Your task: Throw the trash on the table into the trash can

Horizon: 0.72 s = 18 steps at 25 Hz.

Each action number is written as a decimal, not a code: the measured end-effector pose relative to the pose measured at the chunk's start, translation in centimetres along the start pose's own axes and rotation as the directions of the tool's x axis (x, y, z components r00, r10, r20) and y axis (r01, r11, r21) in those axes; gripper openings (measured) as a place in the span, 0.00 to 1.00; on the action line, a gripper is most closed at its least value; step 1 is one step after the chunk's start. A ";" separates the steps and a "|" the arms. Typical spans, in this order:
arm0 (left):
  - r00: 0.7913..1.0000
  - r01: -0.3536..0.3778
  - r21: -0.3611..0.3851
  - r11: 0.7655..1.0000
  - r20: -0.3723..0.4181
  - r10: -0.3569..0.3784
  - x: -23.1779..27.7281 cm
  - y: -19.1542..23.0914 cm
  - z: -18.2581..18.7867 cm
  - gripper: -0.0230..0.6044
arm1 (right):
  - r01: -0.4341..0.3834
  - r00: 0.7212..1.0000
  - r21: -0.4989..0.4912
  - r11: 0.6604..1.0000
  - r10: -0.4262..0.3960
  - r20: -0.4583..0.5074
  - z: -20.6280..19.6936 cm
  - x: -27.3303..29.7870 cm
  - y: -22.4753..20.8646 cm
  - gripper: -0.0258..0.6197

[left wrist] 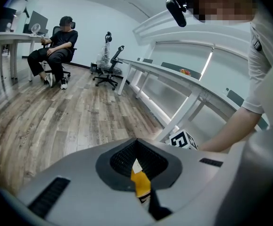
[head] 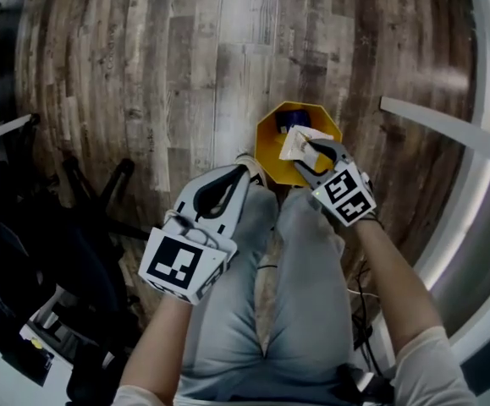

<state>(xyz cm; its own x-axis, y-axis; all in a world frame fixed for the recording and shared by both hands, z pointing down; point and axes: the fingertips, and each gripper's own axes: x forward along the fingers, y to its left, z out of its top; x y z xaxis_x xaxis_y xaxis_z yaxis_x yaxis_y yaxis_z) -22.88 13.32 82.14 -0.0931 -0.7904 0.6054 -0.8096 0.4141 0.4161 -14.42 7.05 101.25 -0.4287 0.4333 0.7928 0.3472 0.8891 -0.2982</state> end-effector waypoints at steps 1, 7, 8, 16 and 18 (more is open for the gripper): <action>1.000 0.002 -0.004 1.000 -0.001 -0.002 0.0 0.0 -0.2 0.04 | 0.000 1.000 -0.004 1.000 0.000 -0.012 -0.4 0.3 0.0 0.38; 1.000 0.015 -0.013 1.000 -0.006 -0.015 -0.5 -0.3 -0.6 0.04 | 0.005 0.998 -0.024 1.000 -0.007 -0.069 -1.9 0.5 0.2 0.49; 1.000 0.016 -0.013 1.000 -0.004 -0.016 -0.7 -0.3 -0.5 0.04 | 0.005 0.997 -0.022 1.000 -0.007 -0.074 -2.0 0.5 0.3 0.50; 1.000 0.017 -0.001 1.000 0.017 -0.017 -1.8 -0.7 1.3 0.04 | 0.023 0.998 -0.009 1.000 -0.024 -0.050 0.0 -1.8 0.6 0.50; 1.000 0.021 -0.001 1.000 0.018 -0.021 -2.5 -1.5 2.4 0.04 | 0.033 0.999 0.005 0.999 -0.033 -0.020 1.8 -3.5 0.7 0.50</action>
<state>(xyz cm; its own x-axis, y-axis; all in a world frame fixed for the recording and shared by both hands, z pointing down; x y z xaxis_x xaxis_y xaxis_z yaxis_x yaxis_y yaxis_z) -22.79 13.57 78.40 -0.0866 -0.8067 0.5846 -0.8106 0.3982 0.4294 -14.16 6.39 97.30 -0.4235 0.4007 0.8125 0.3284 0.9038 -0.2746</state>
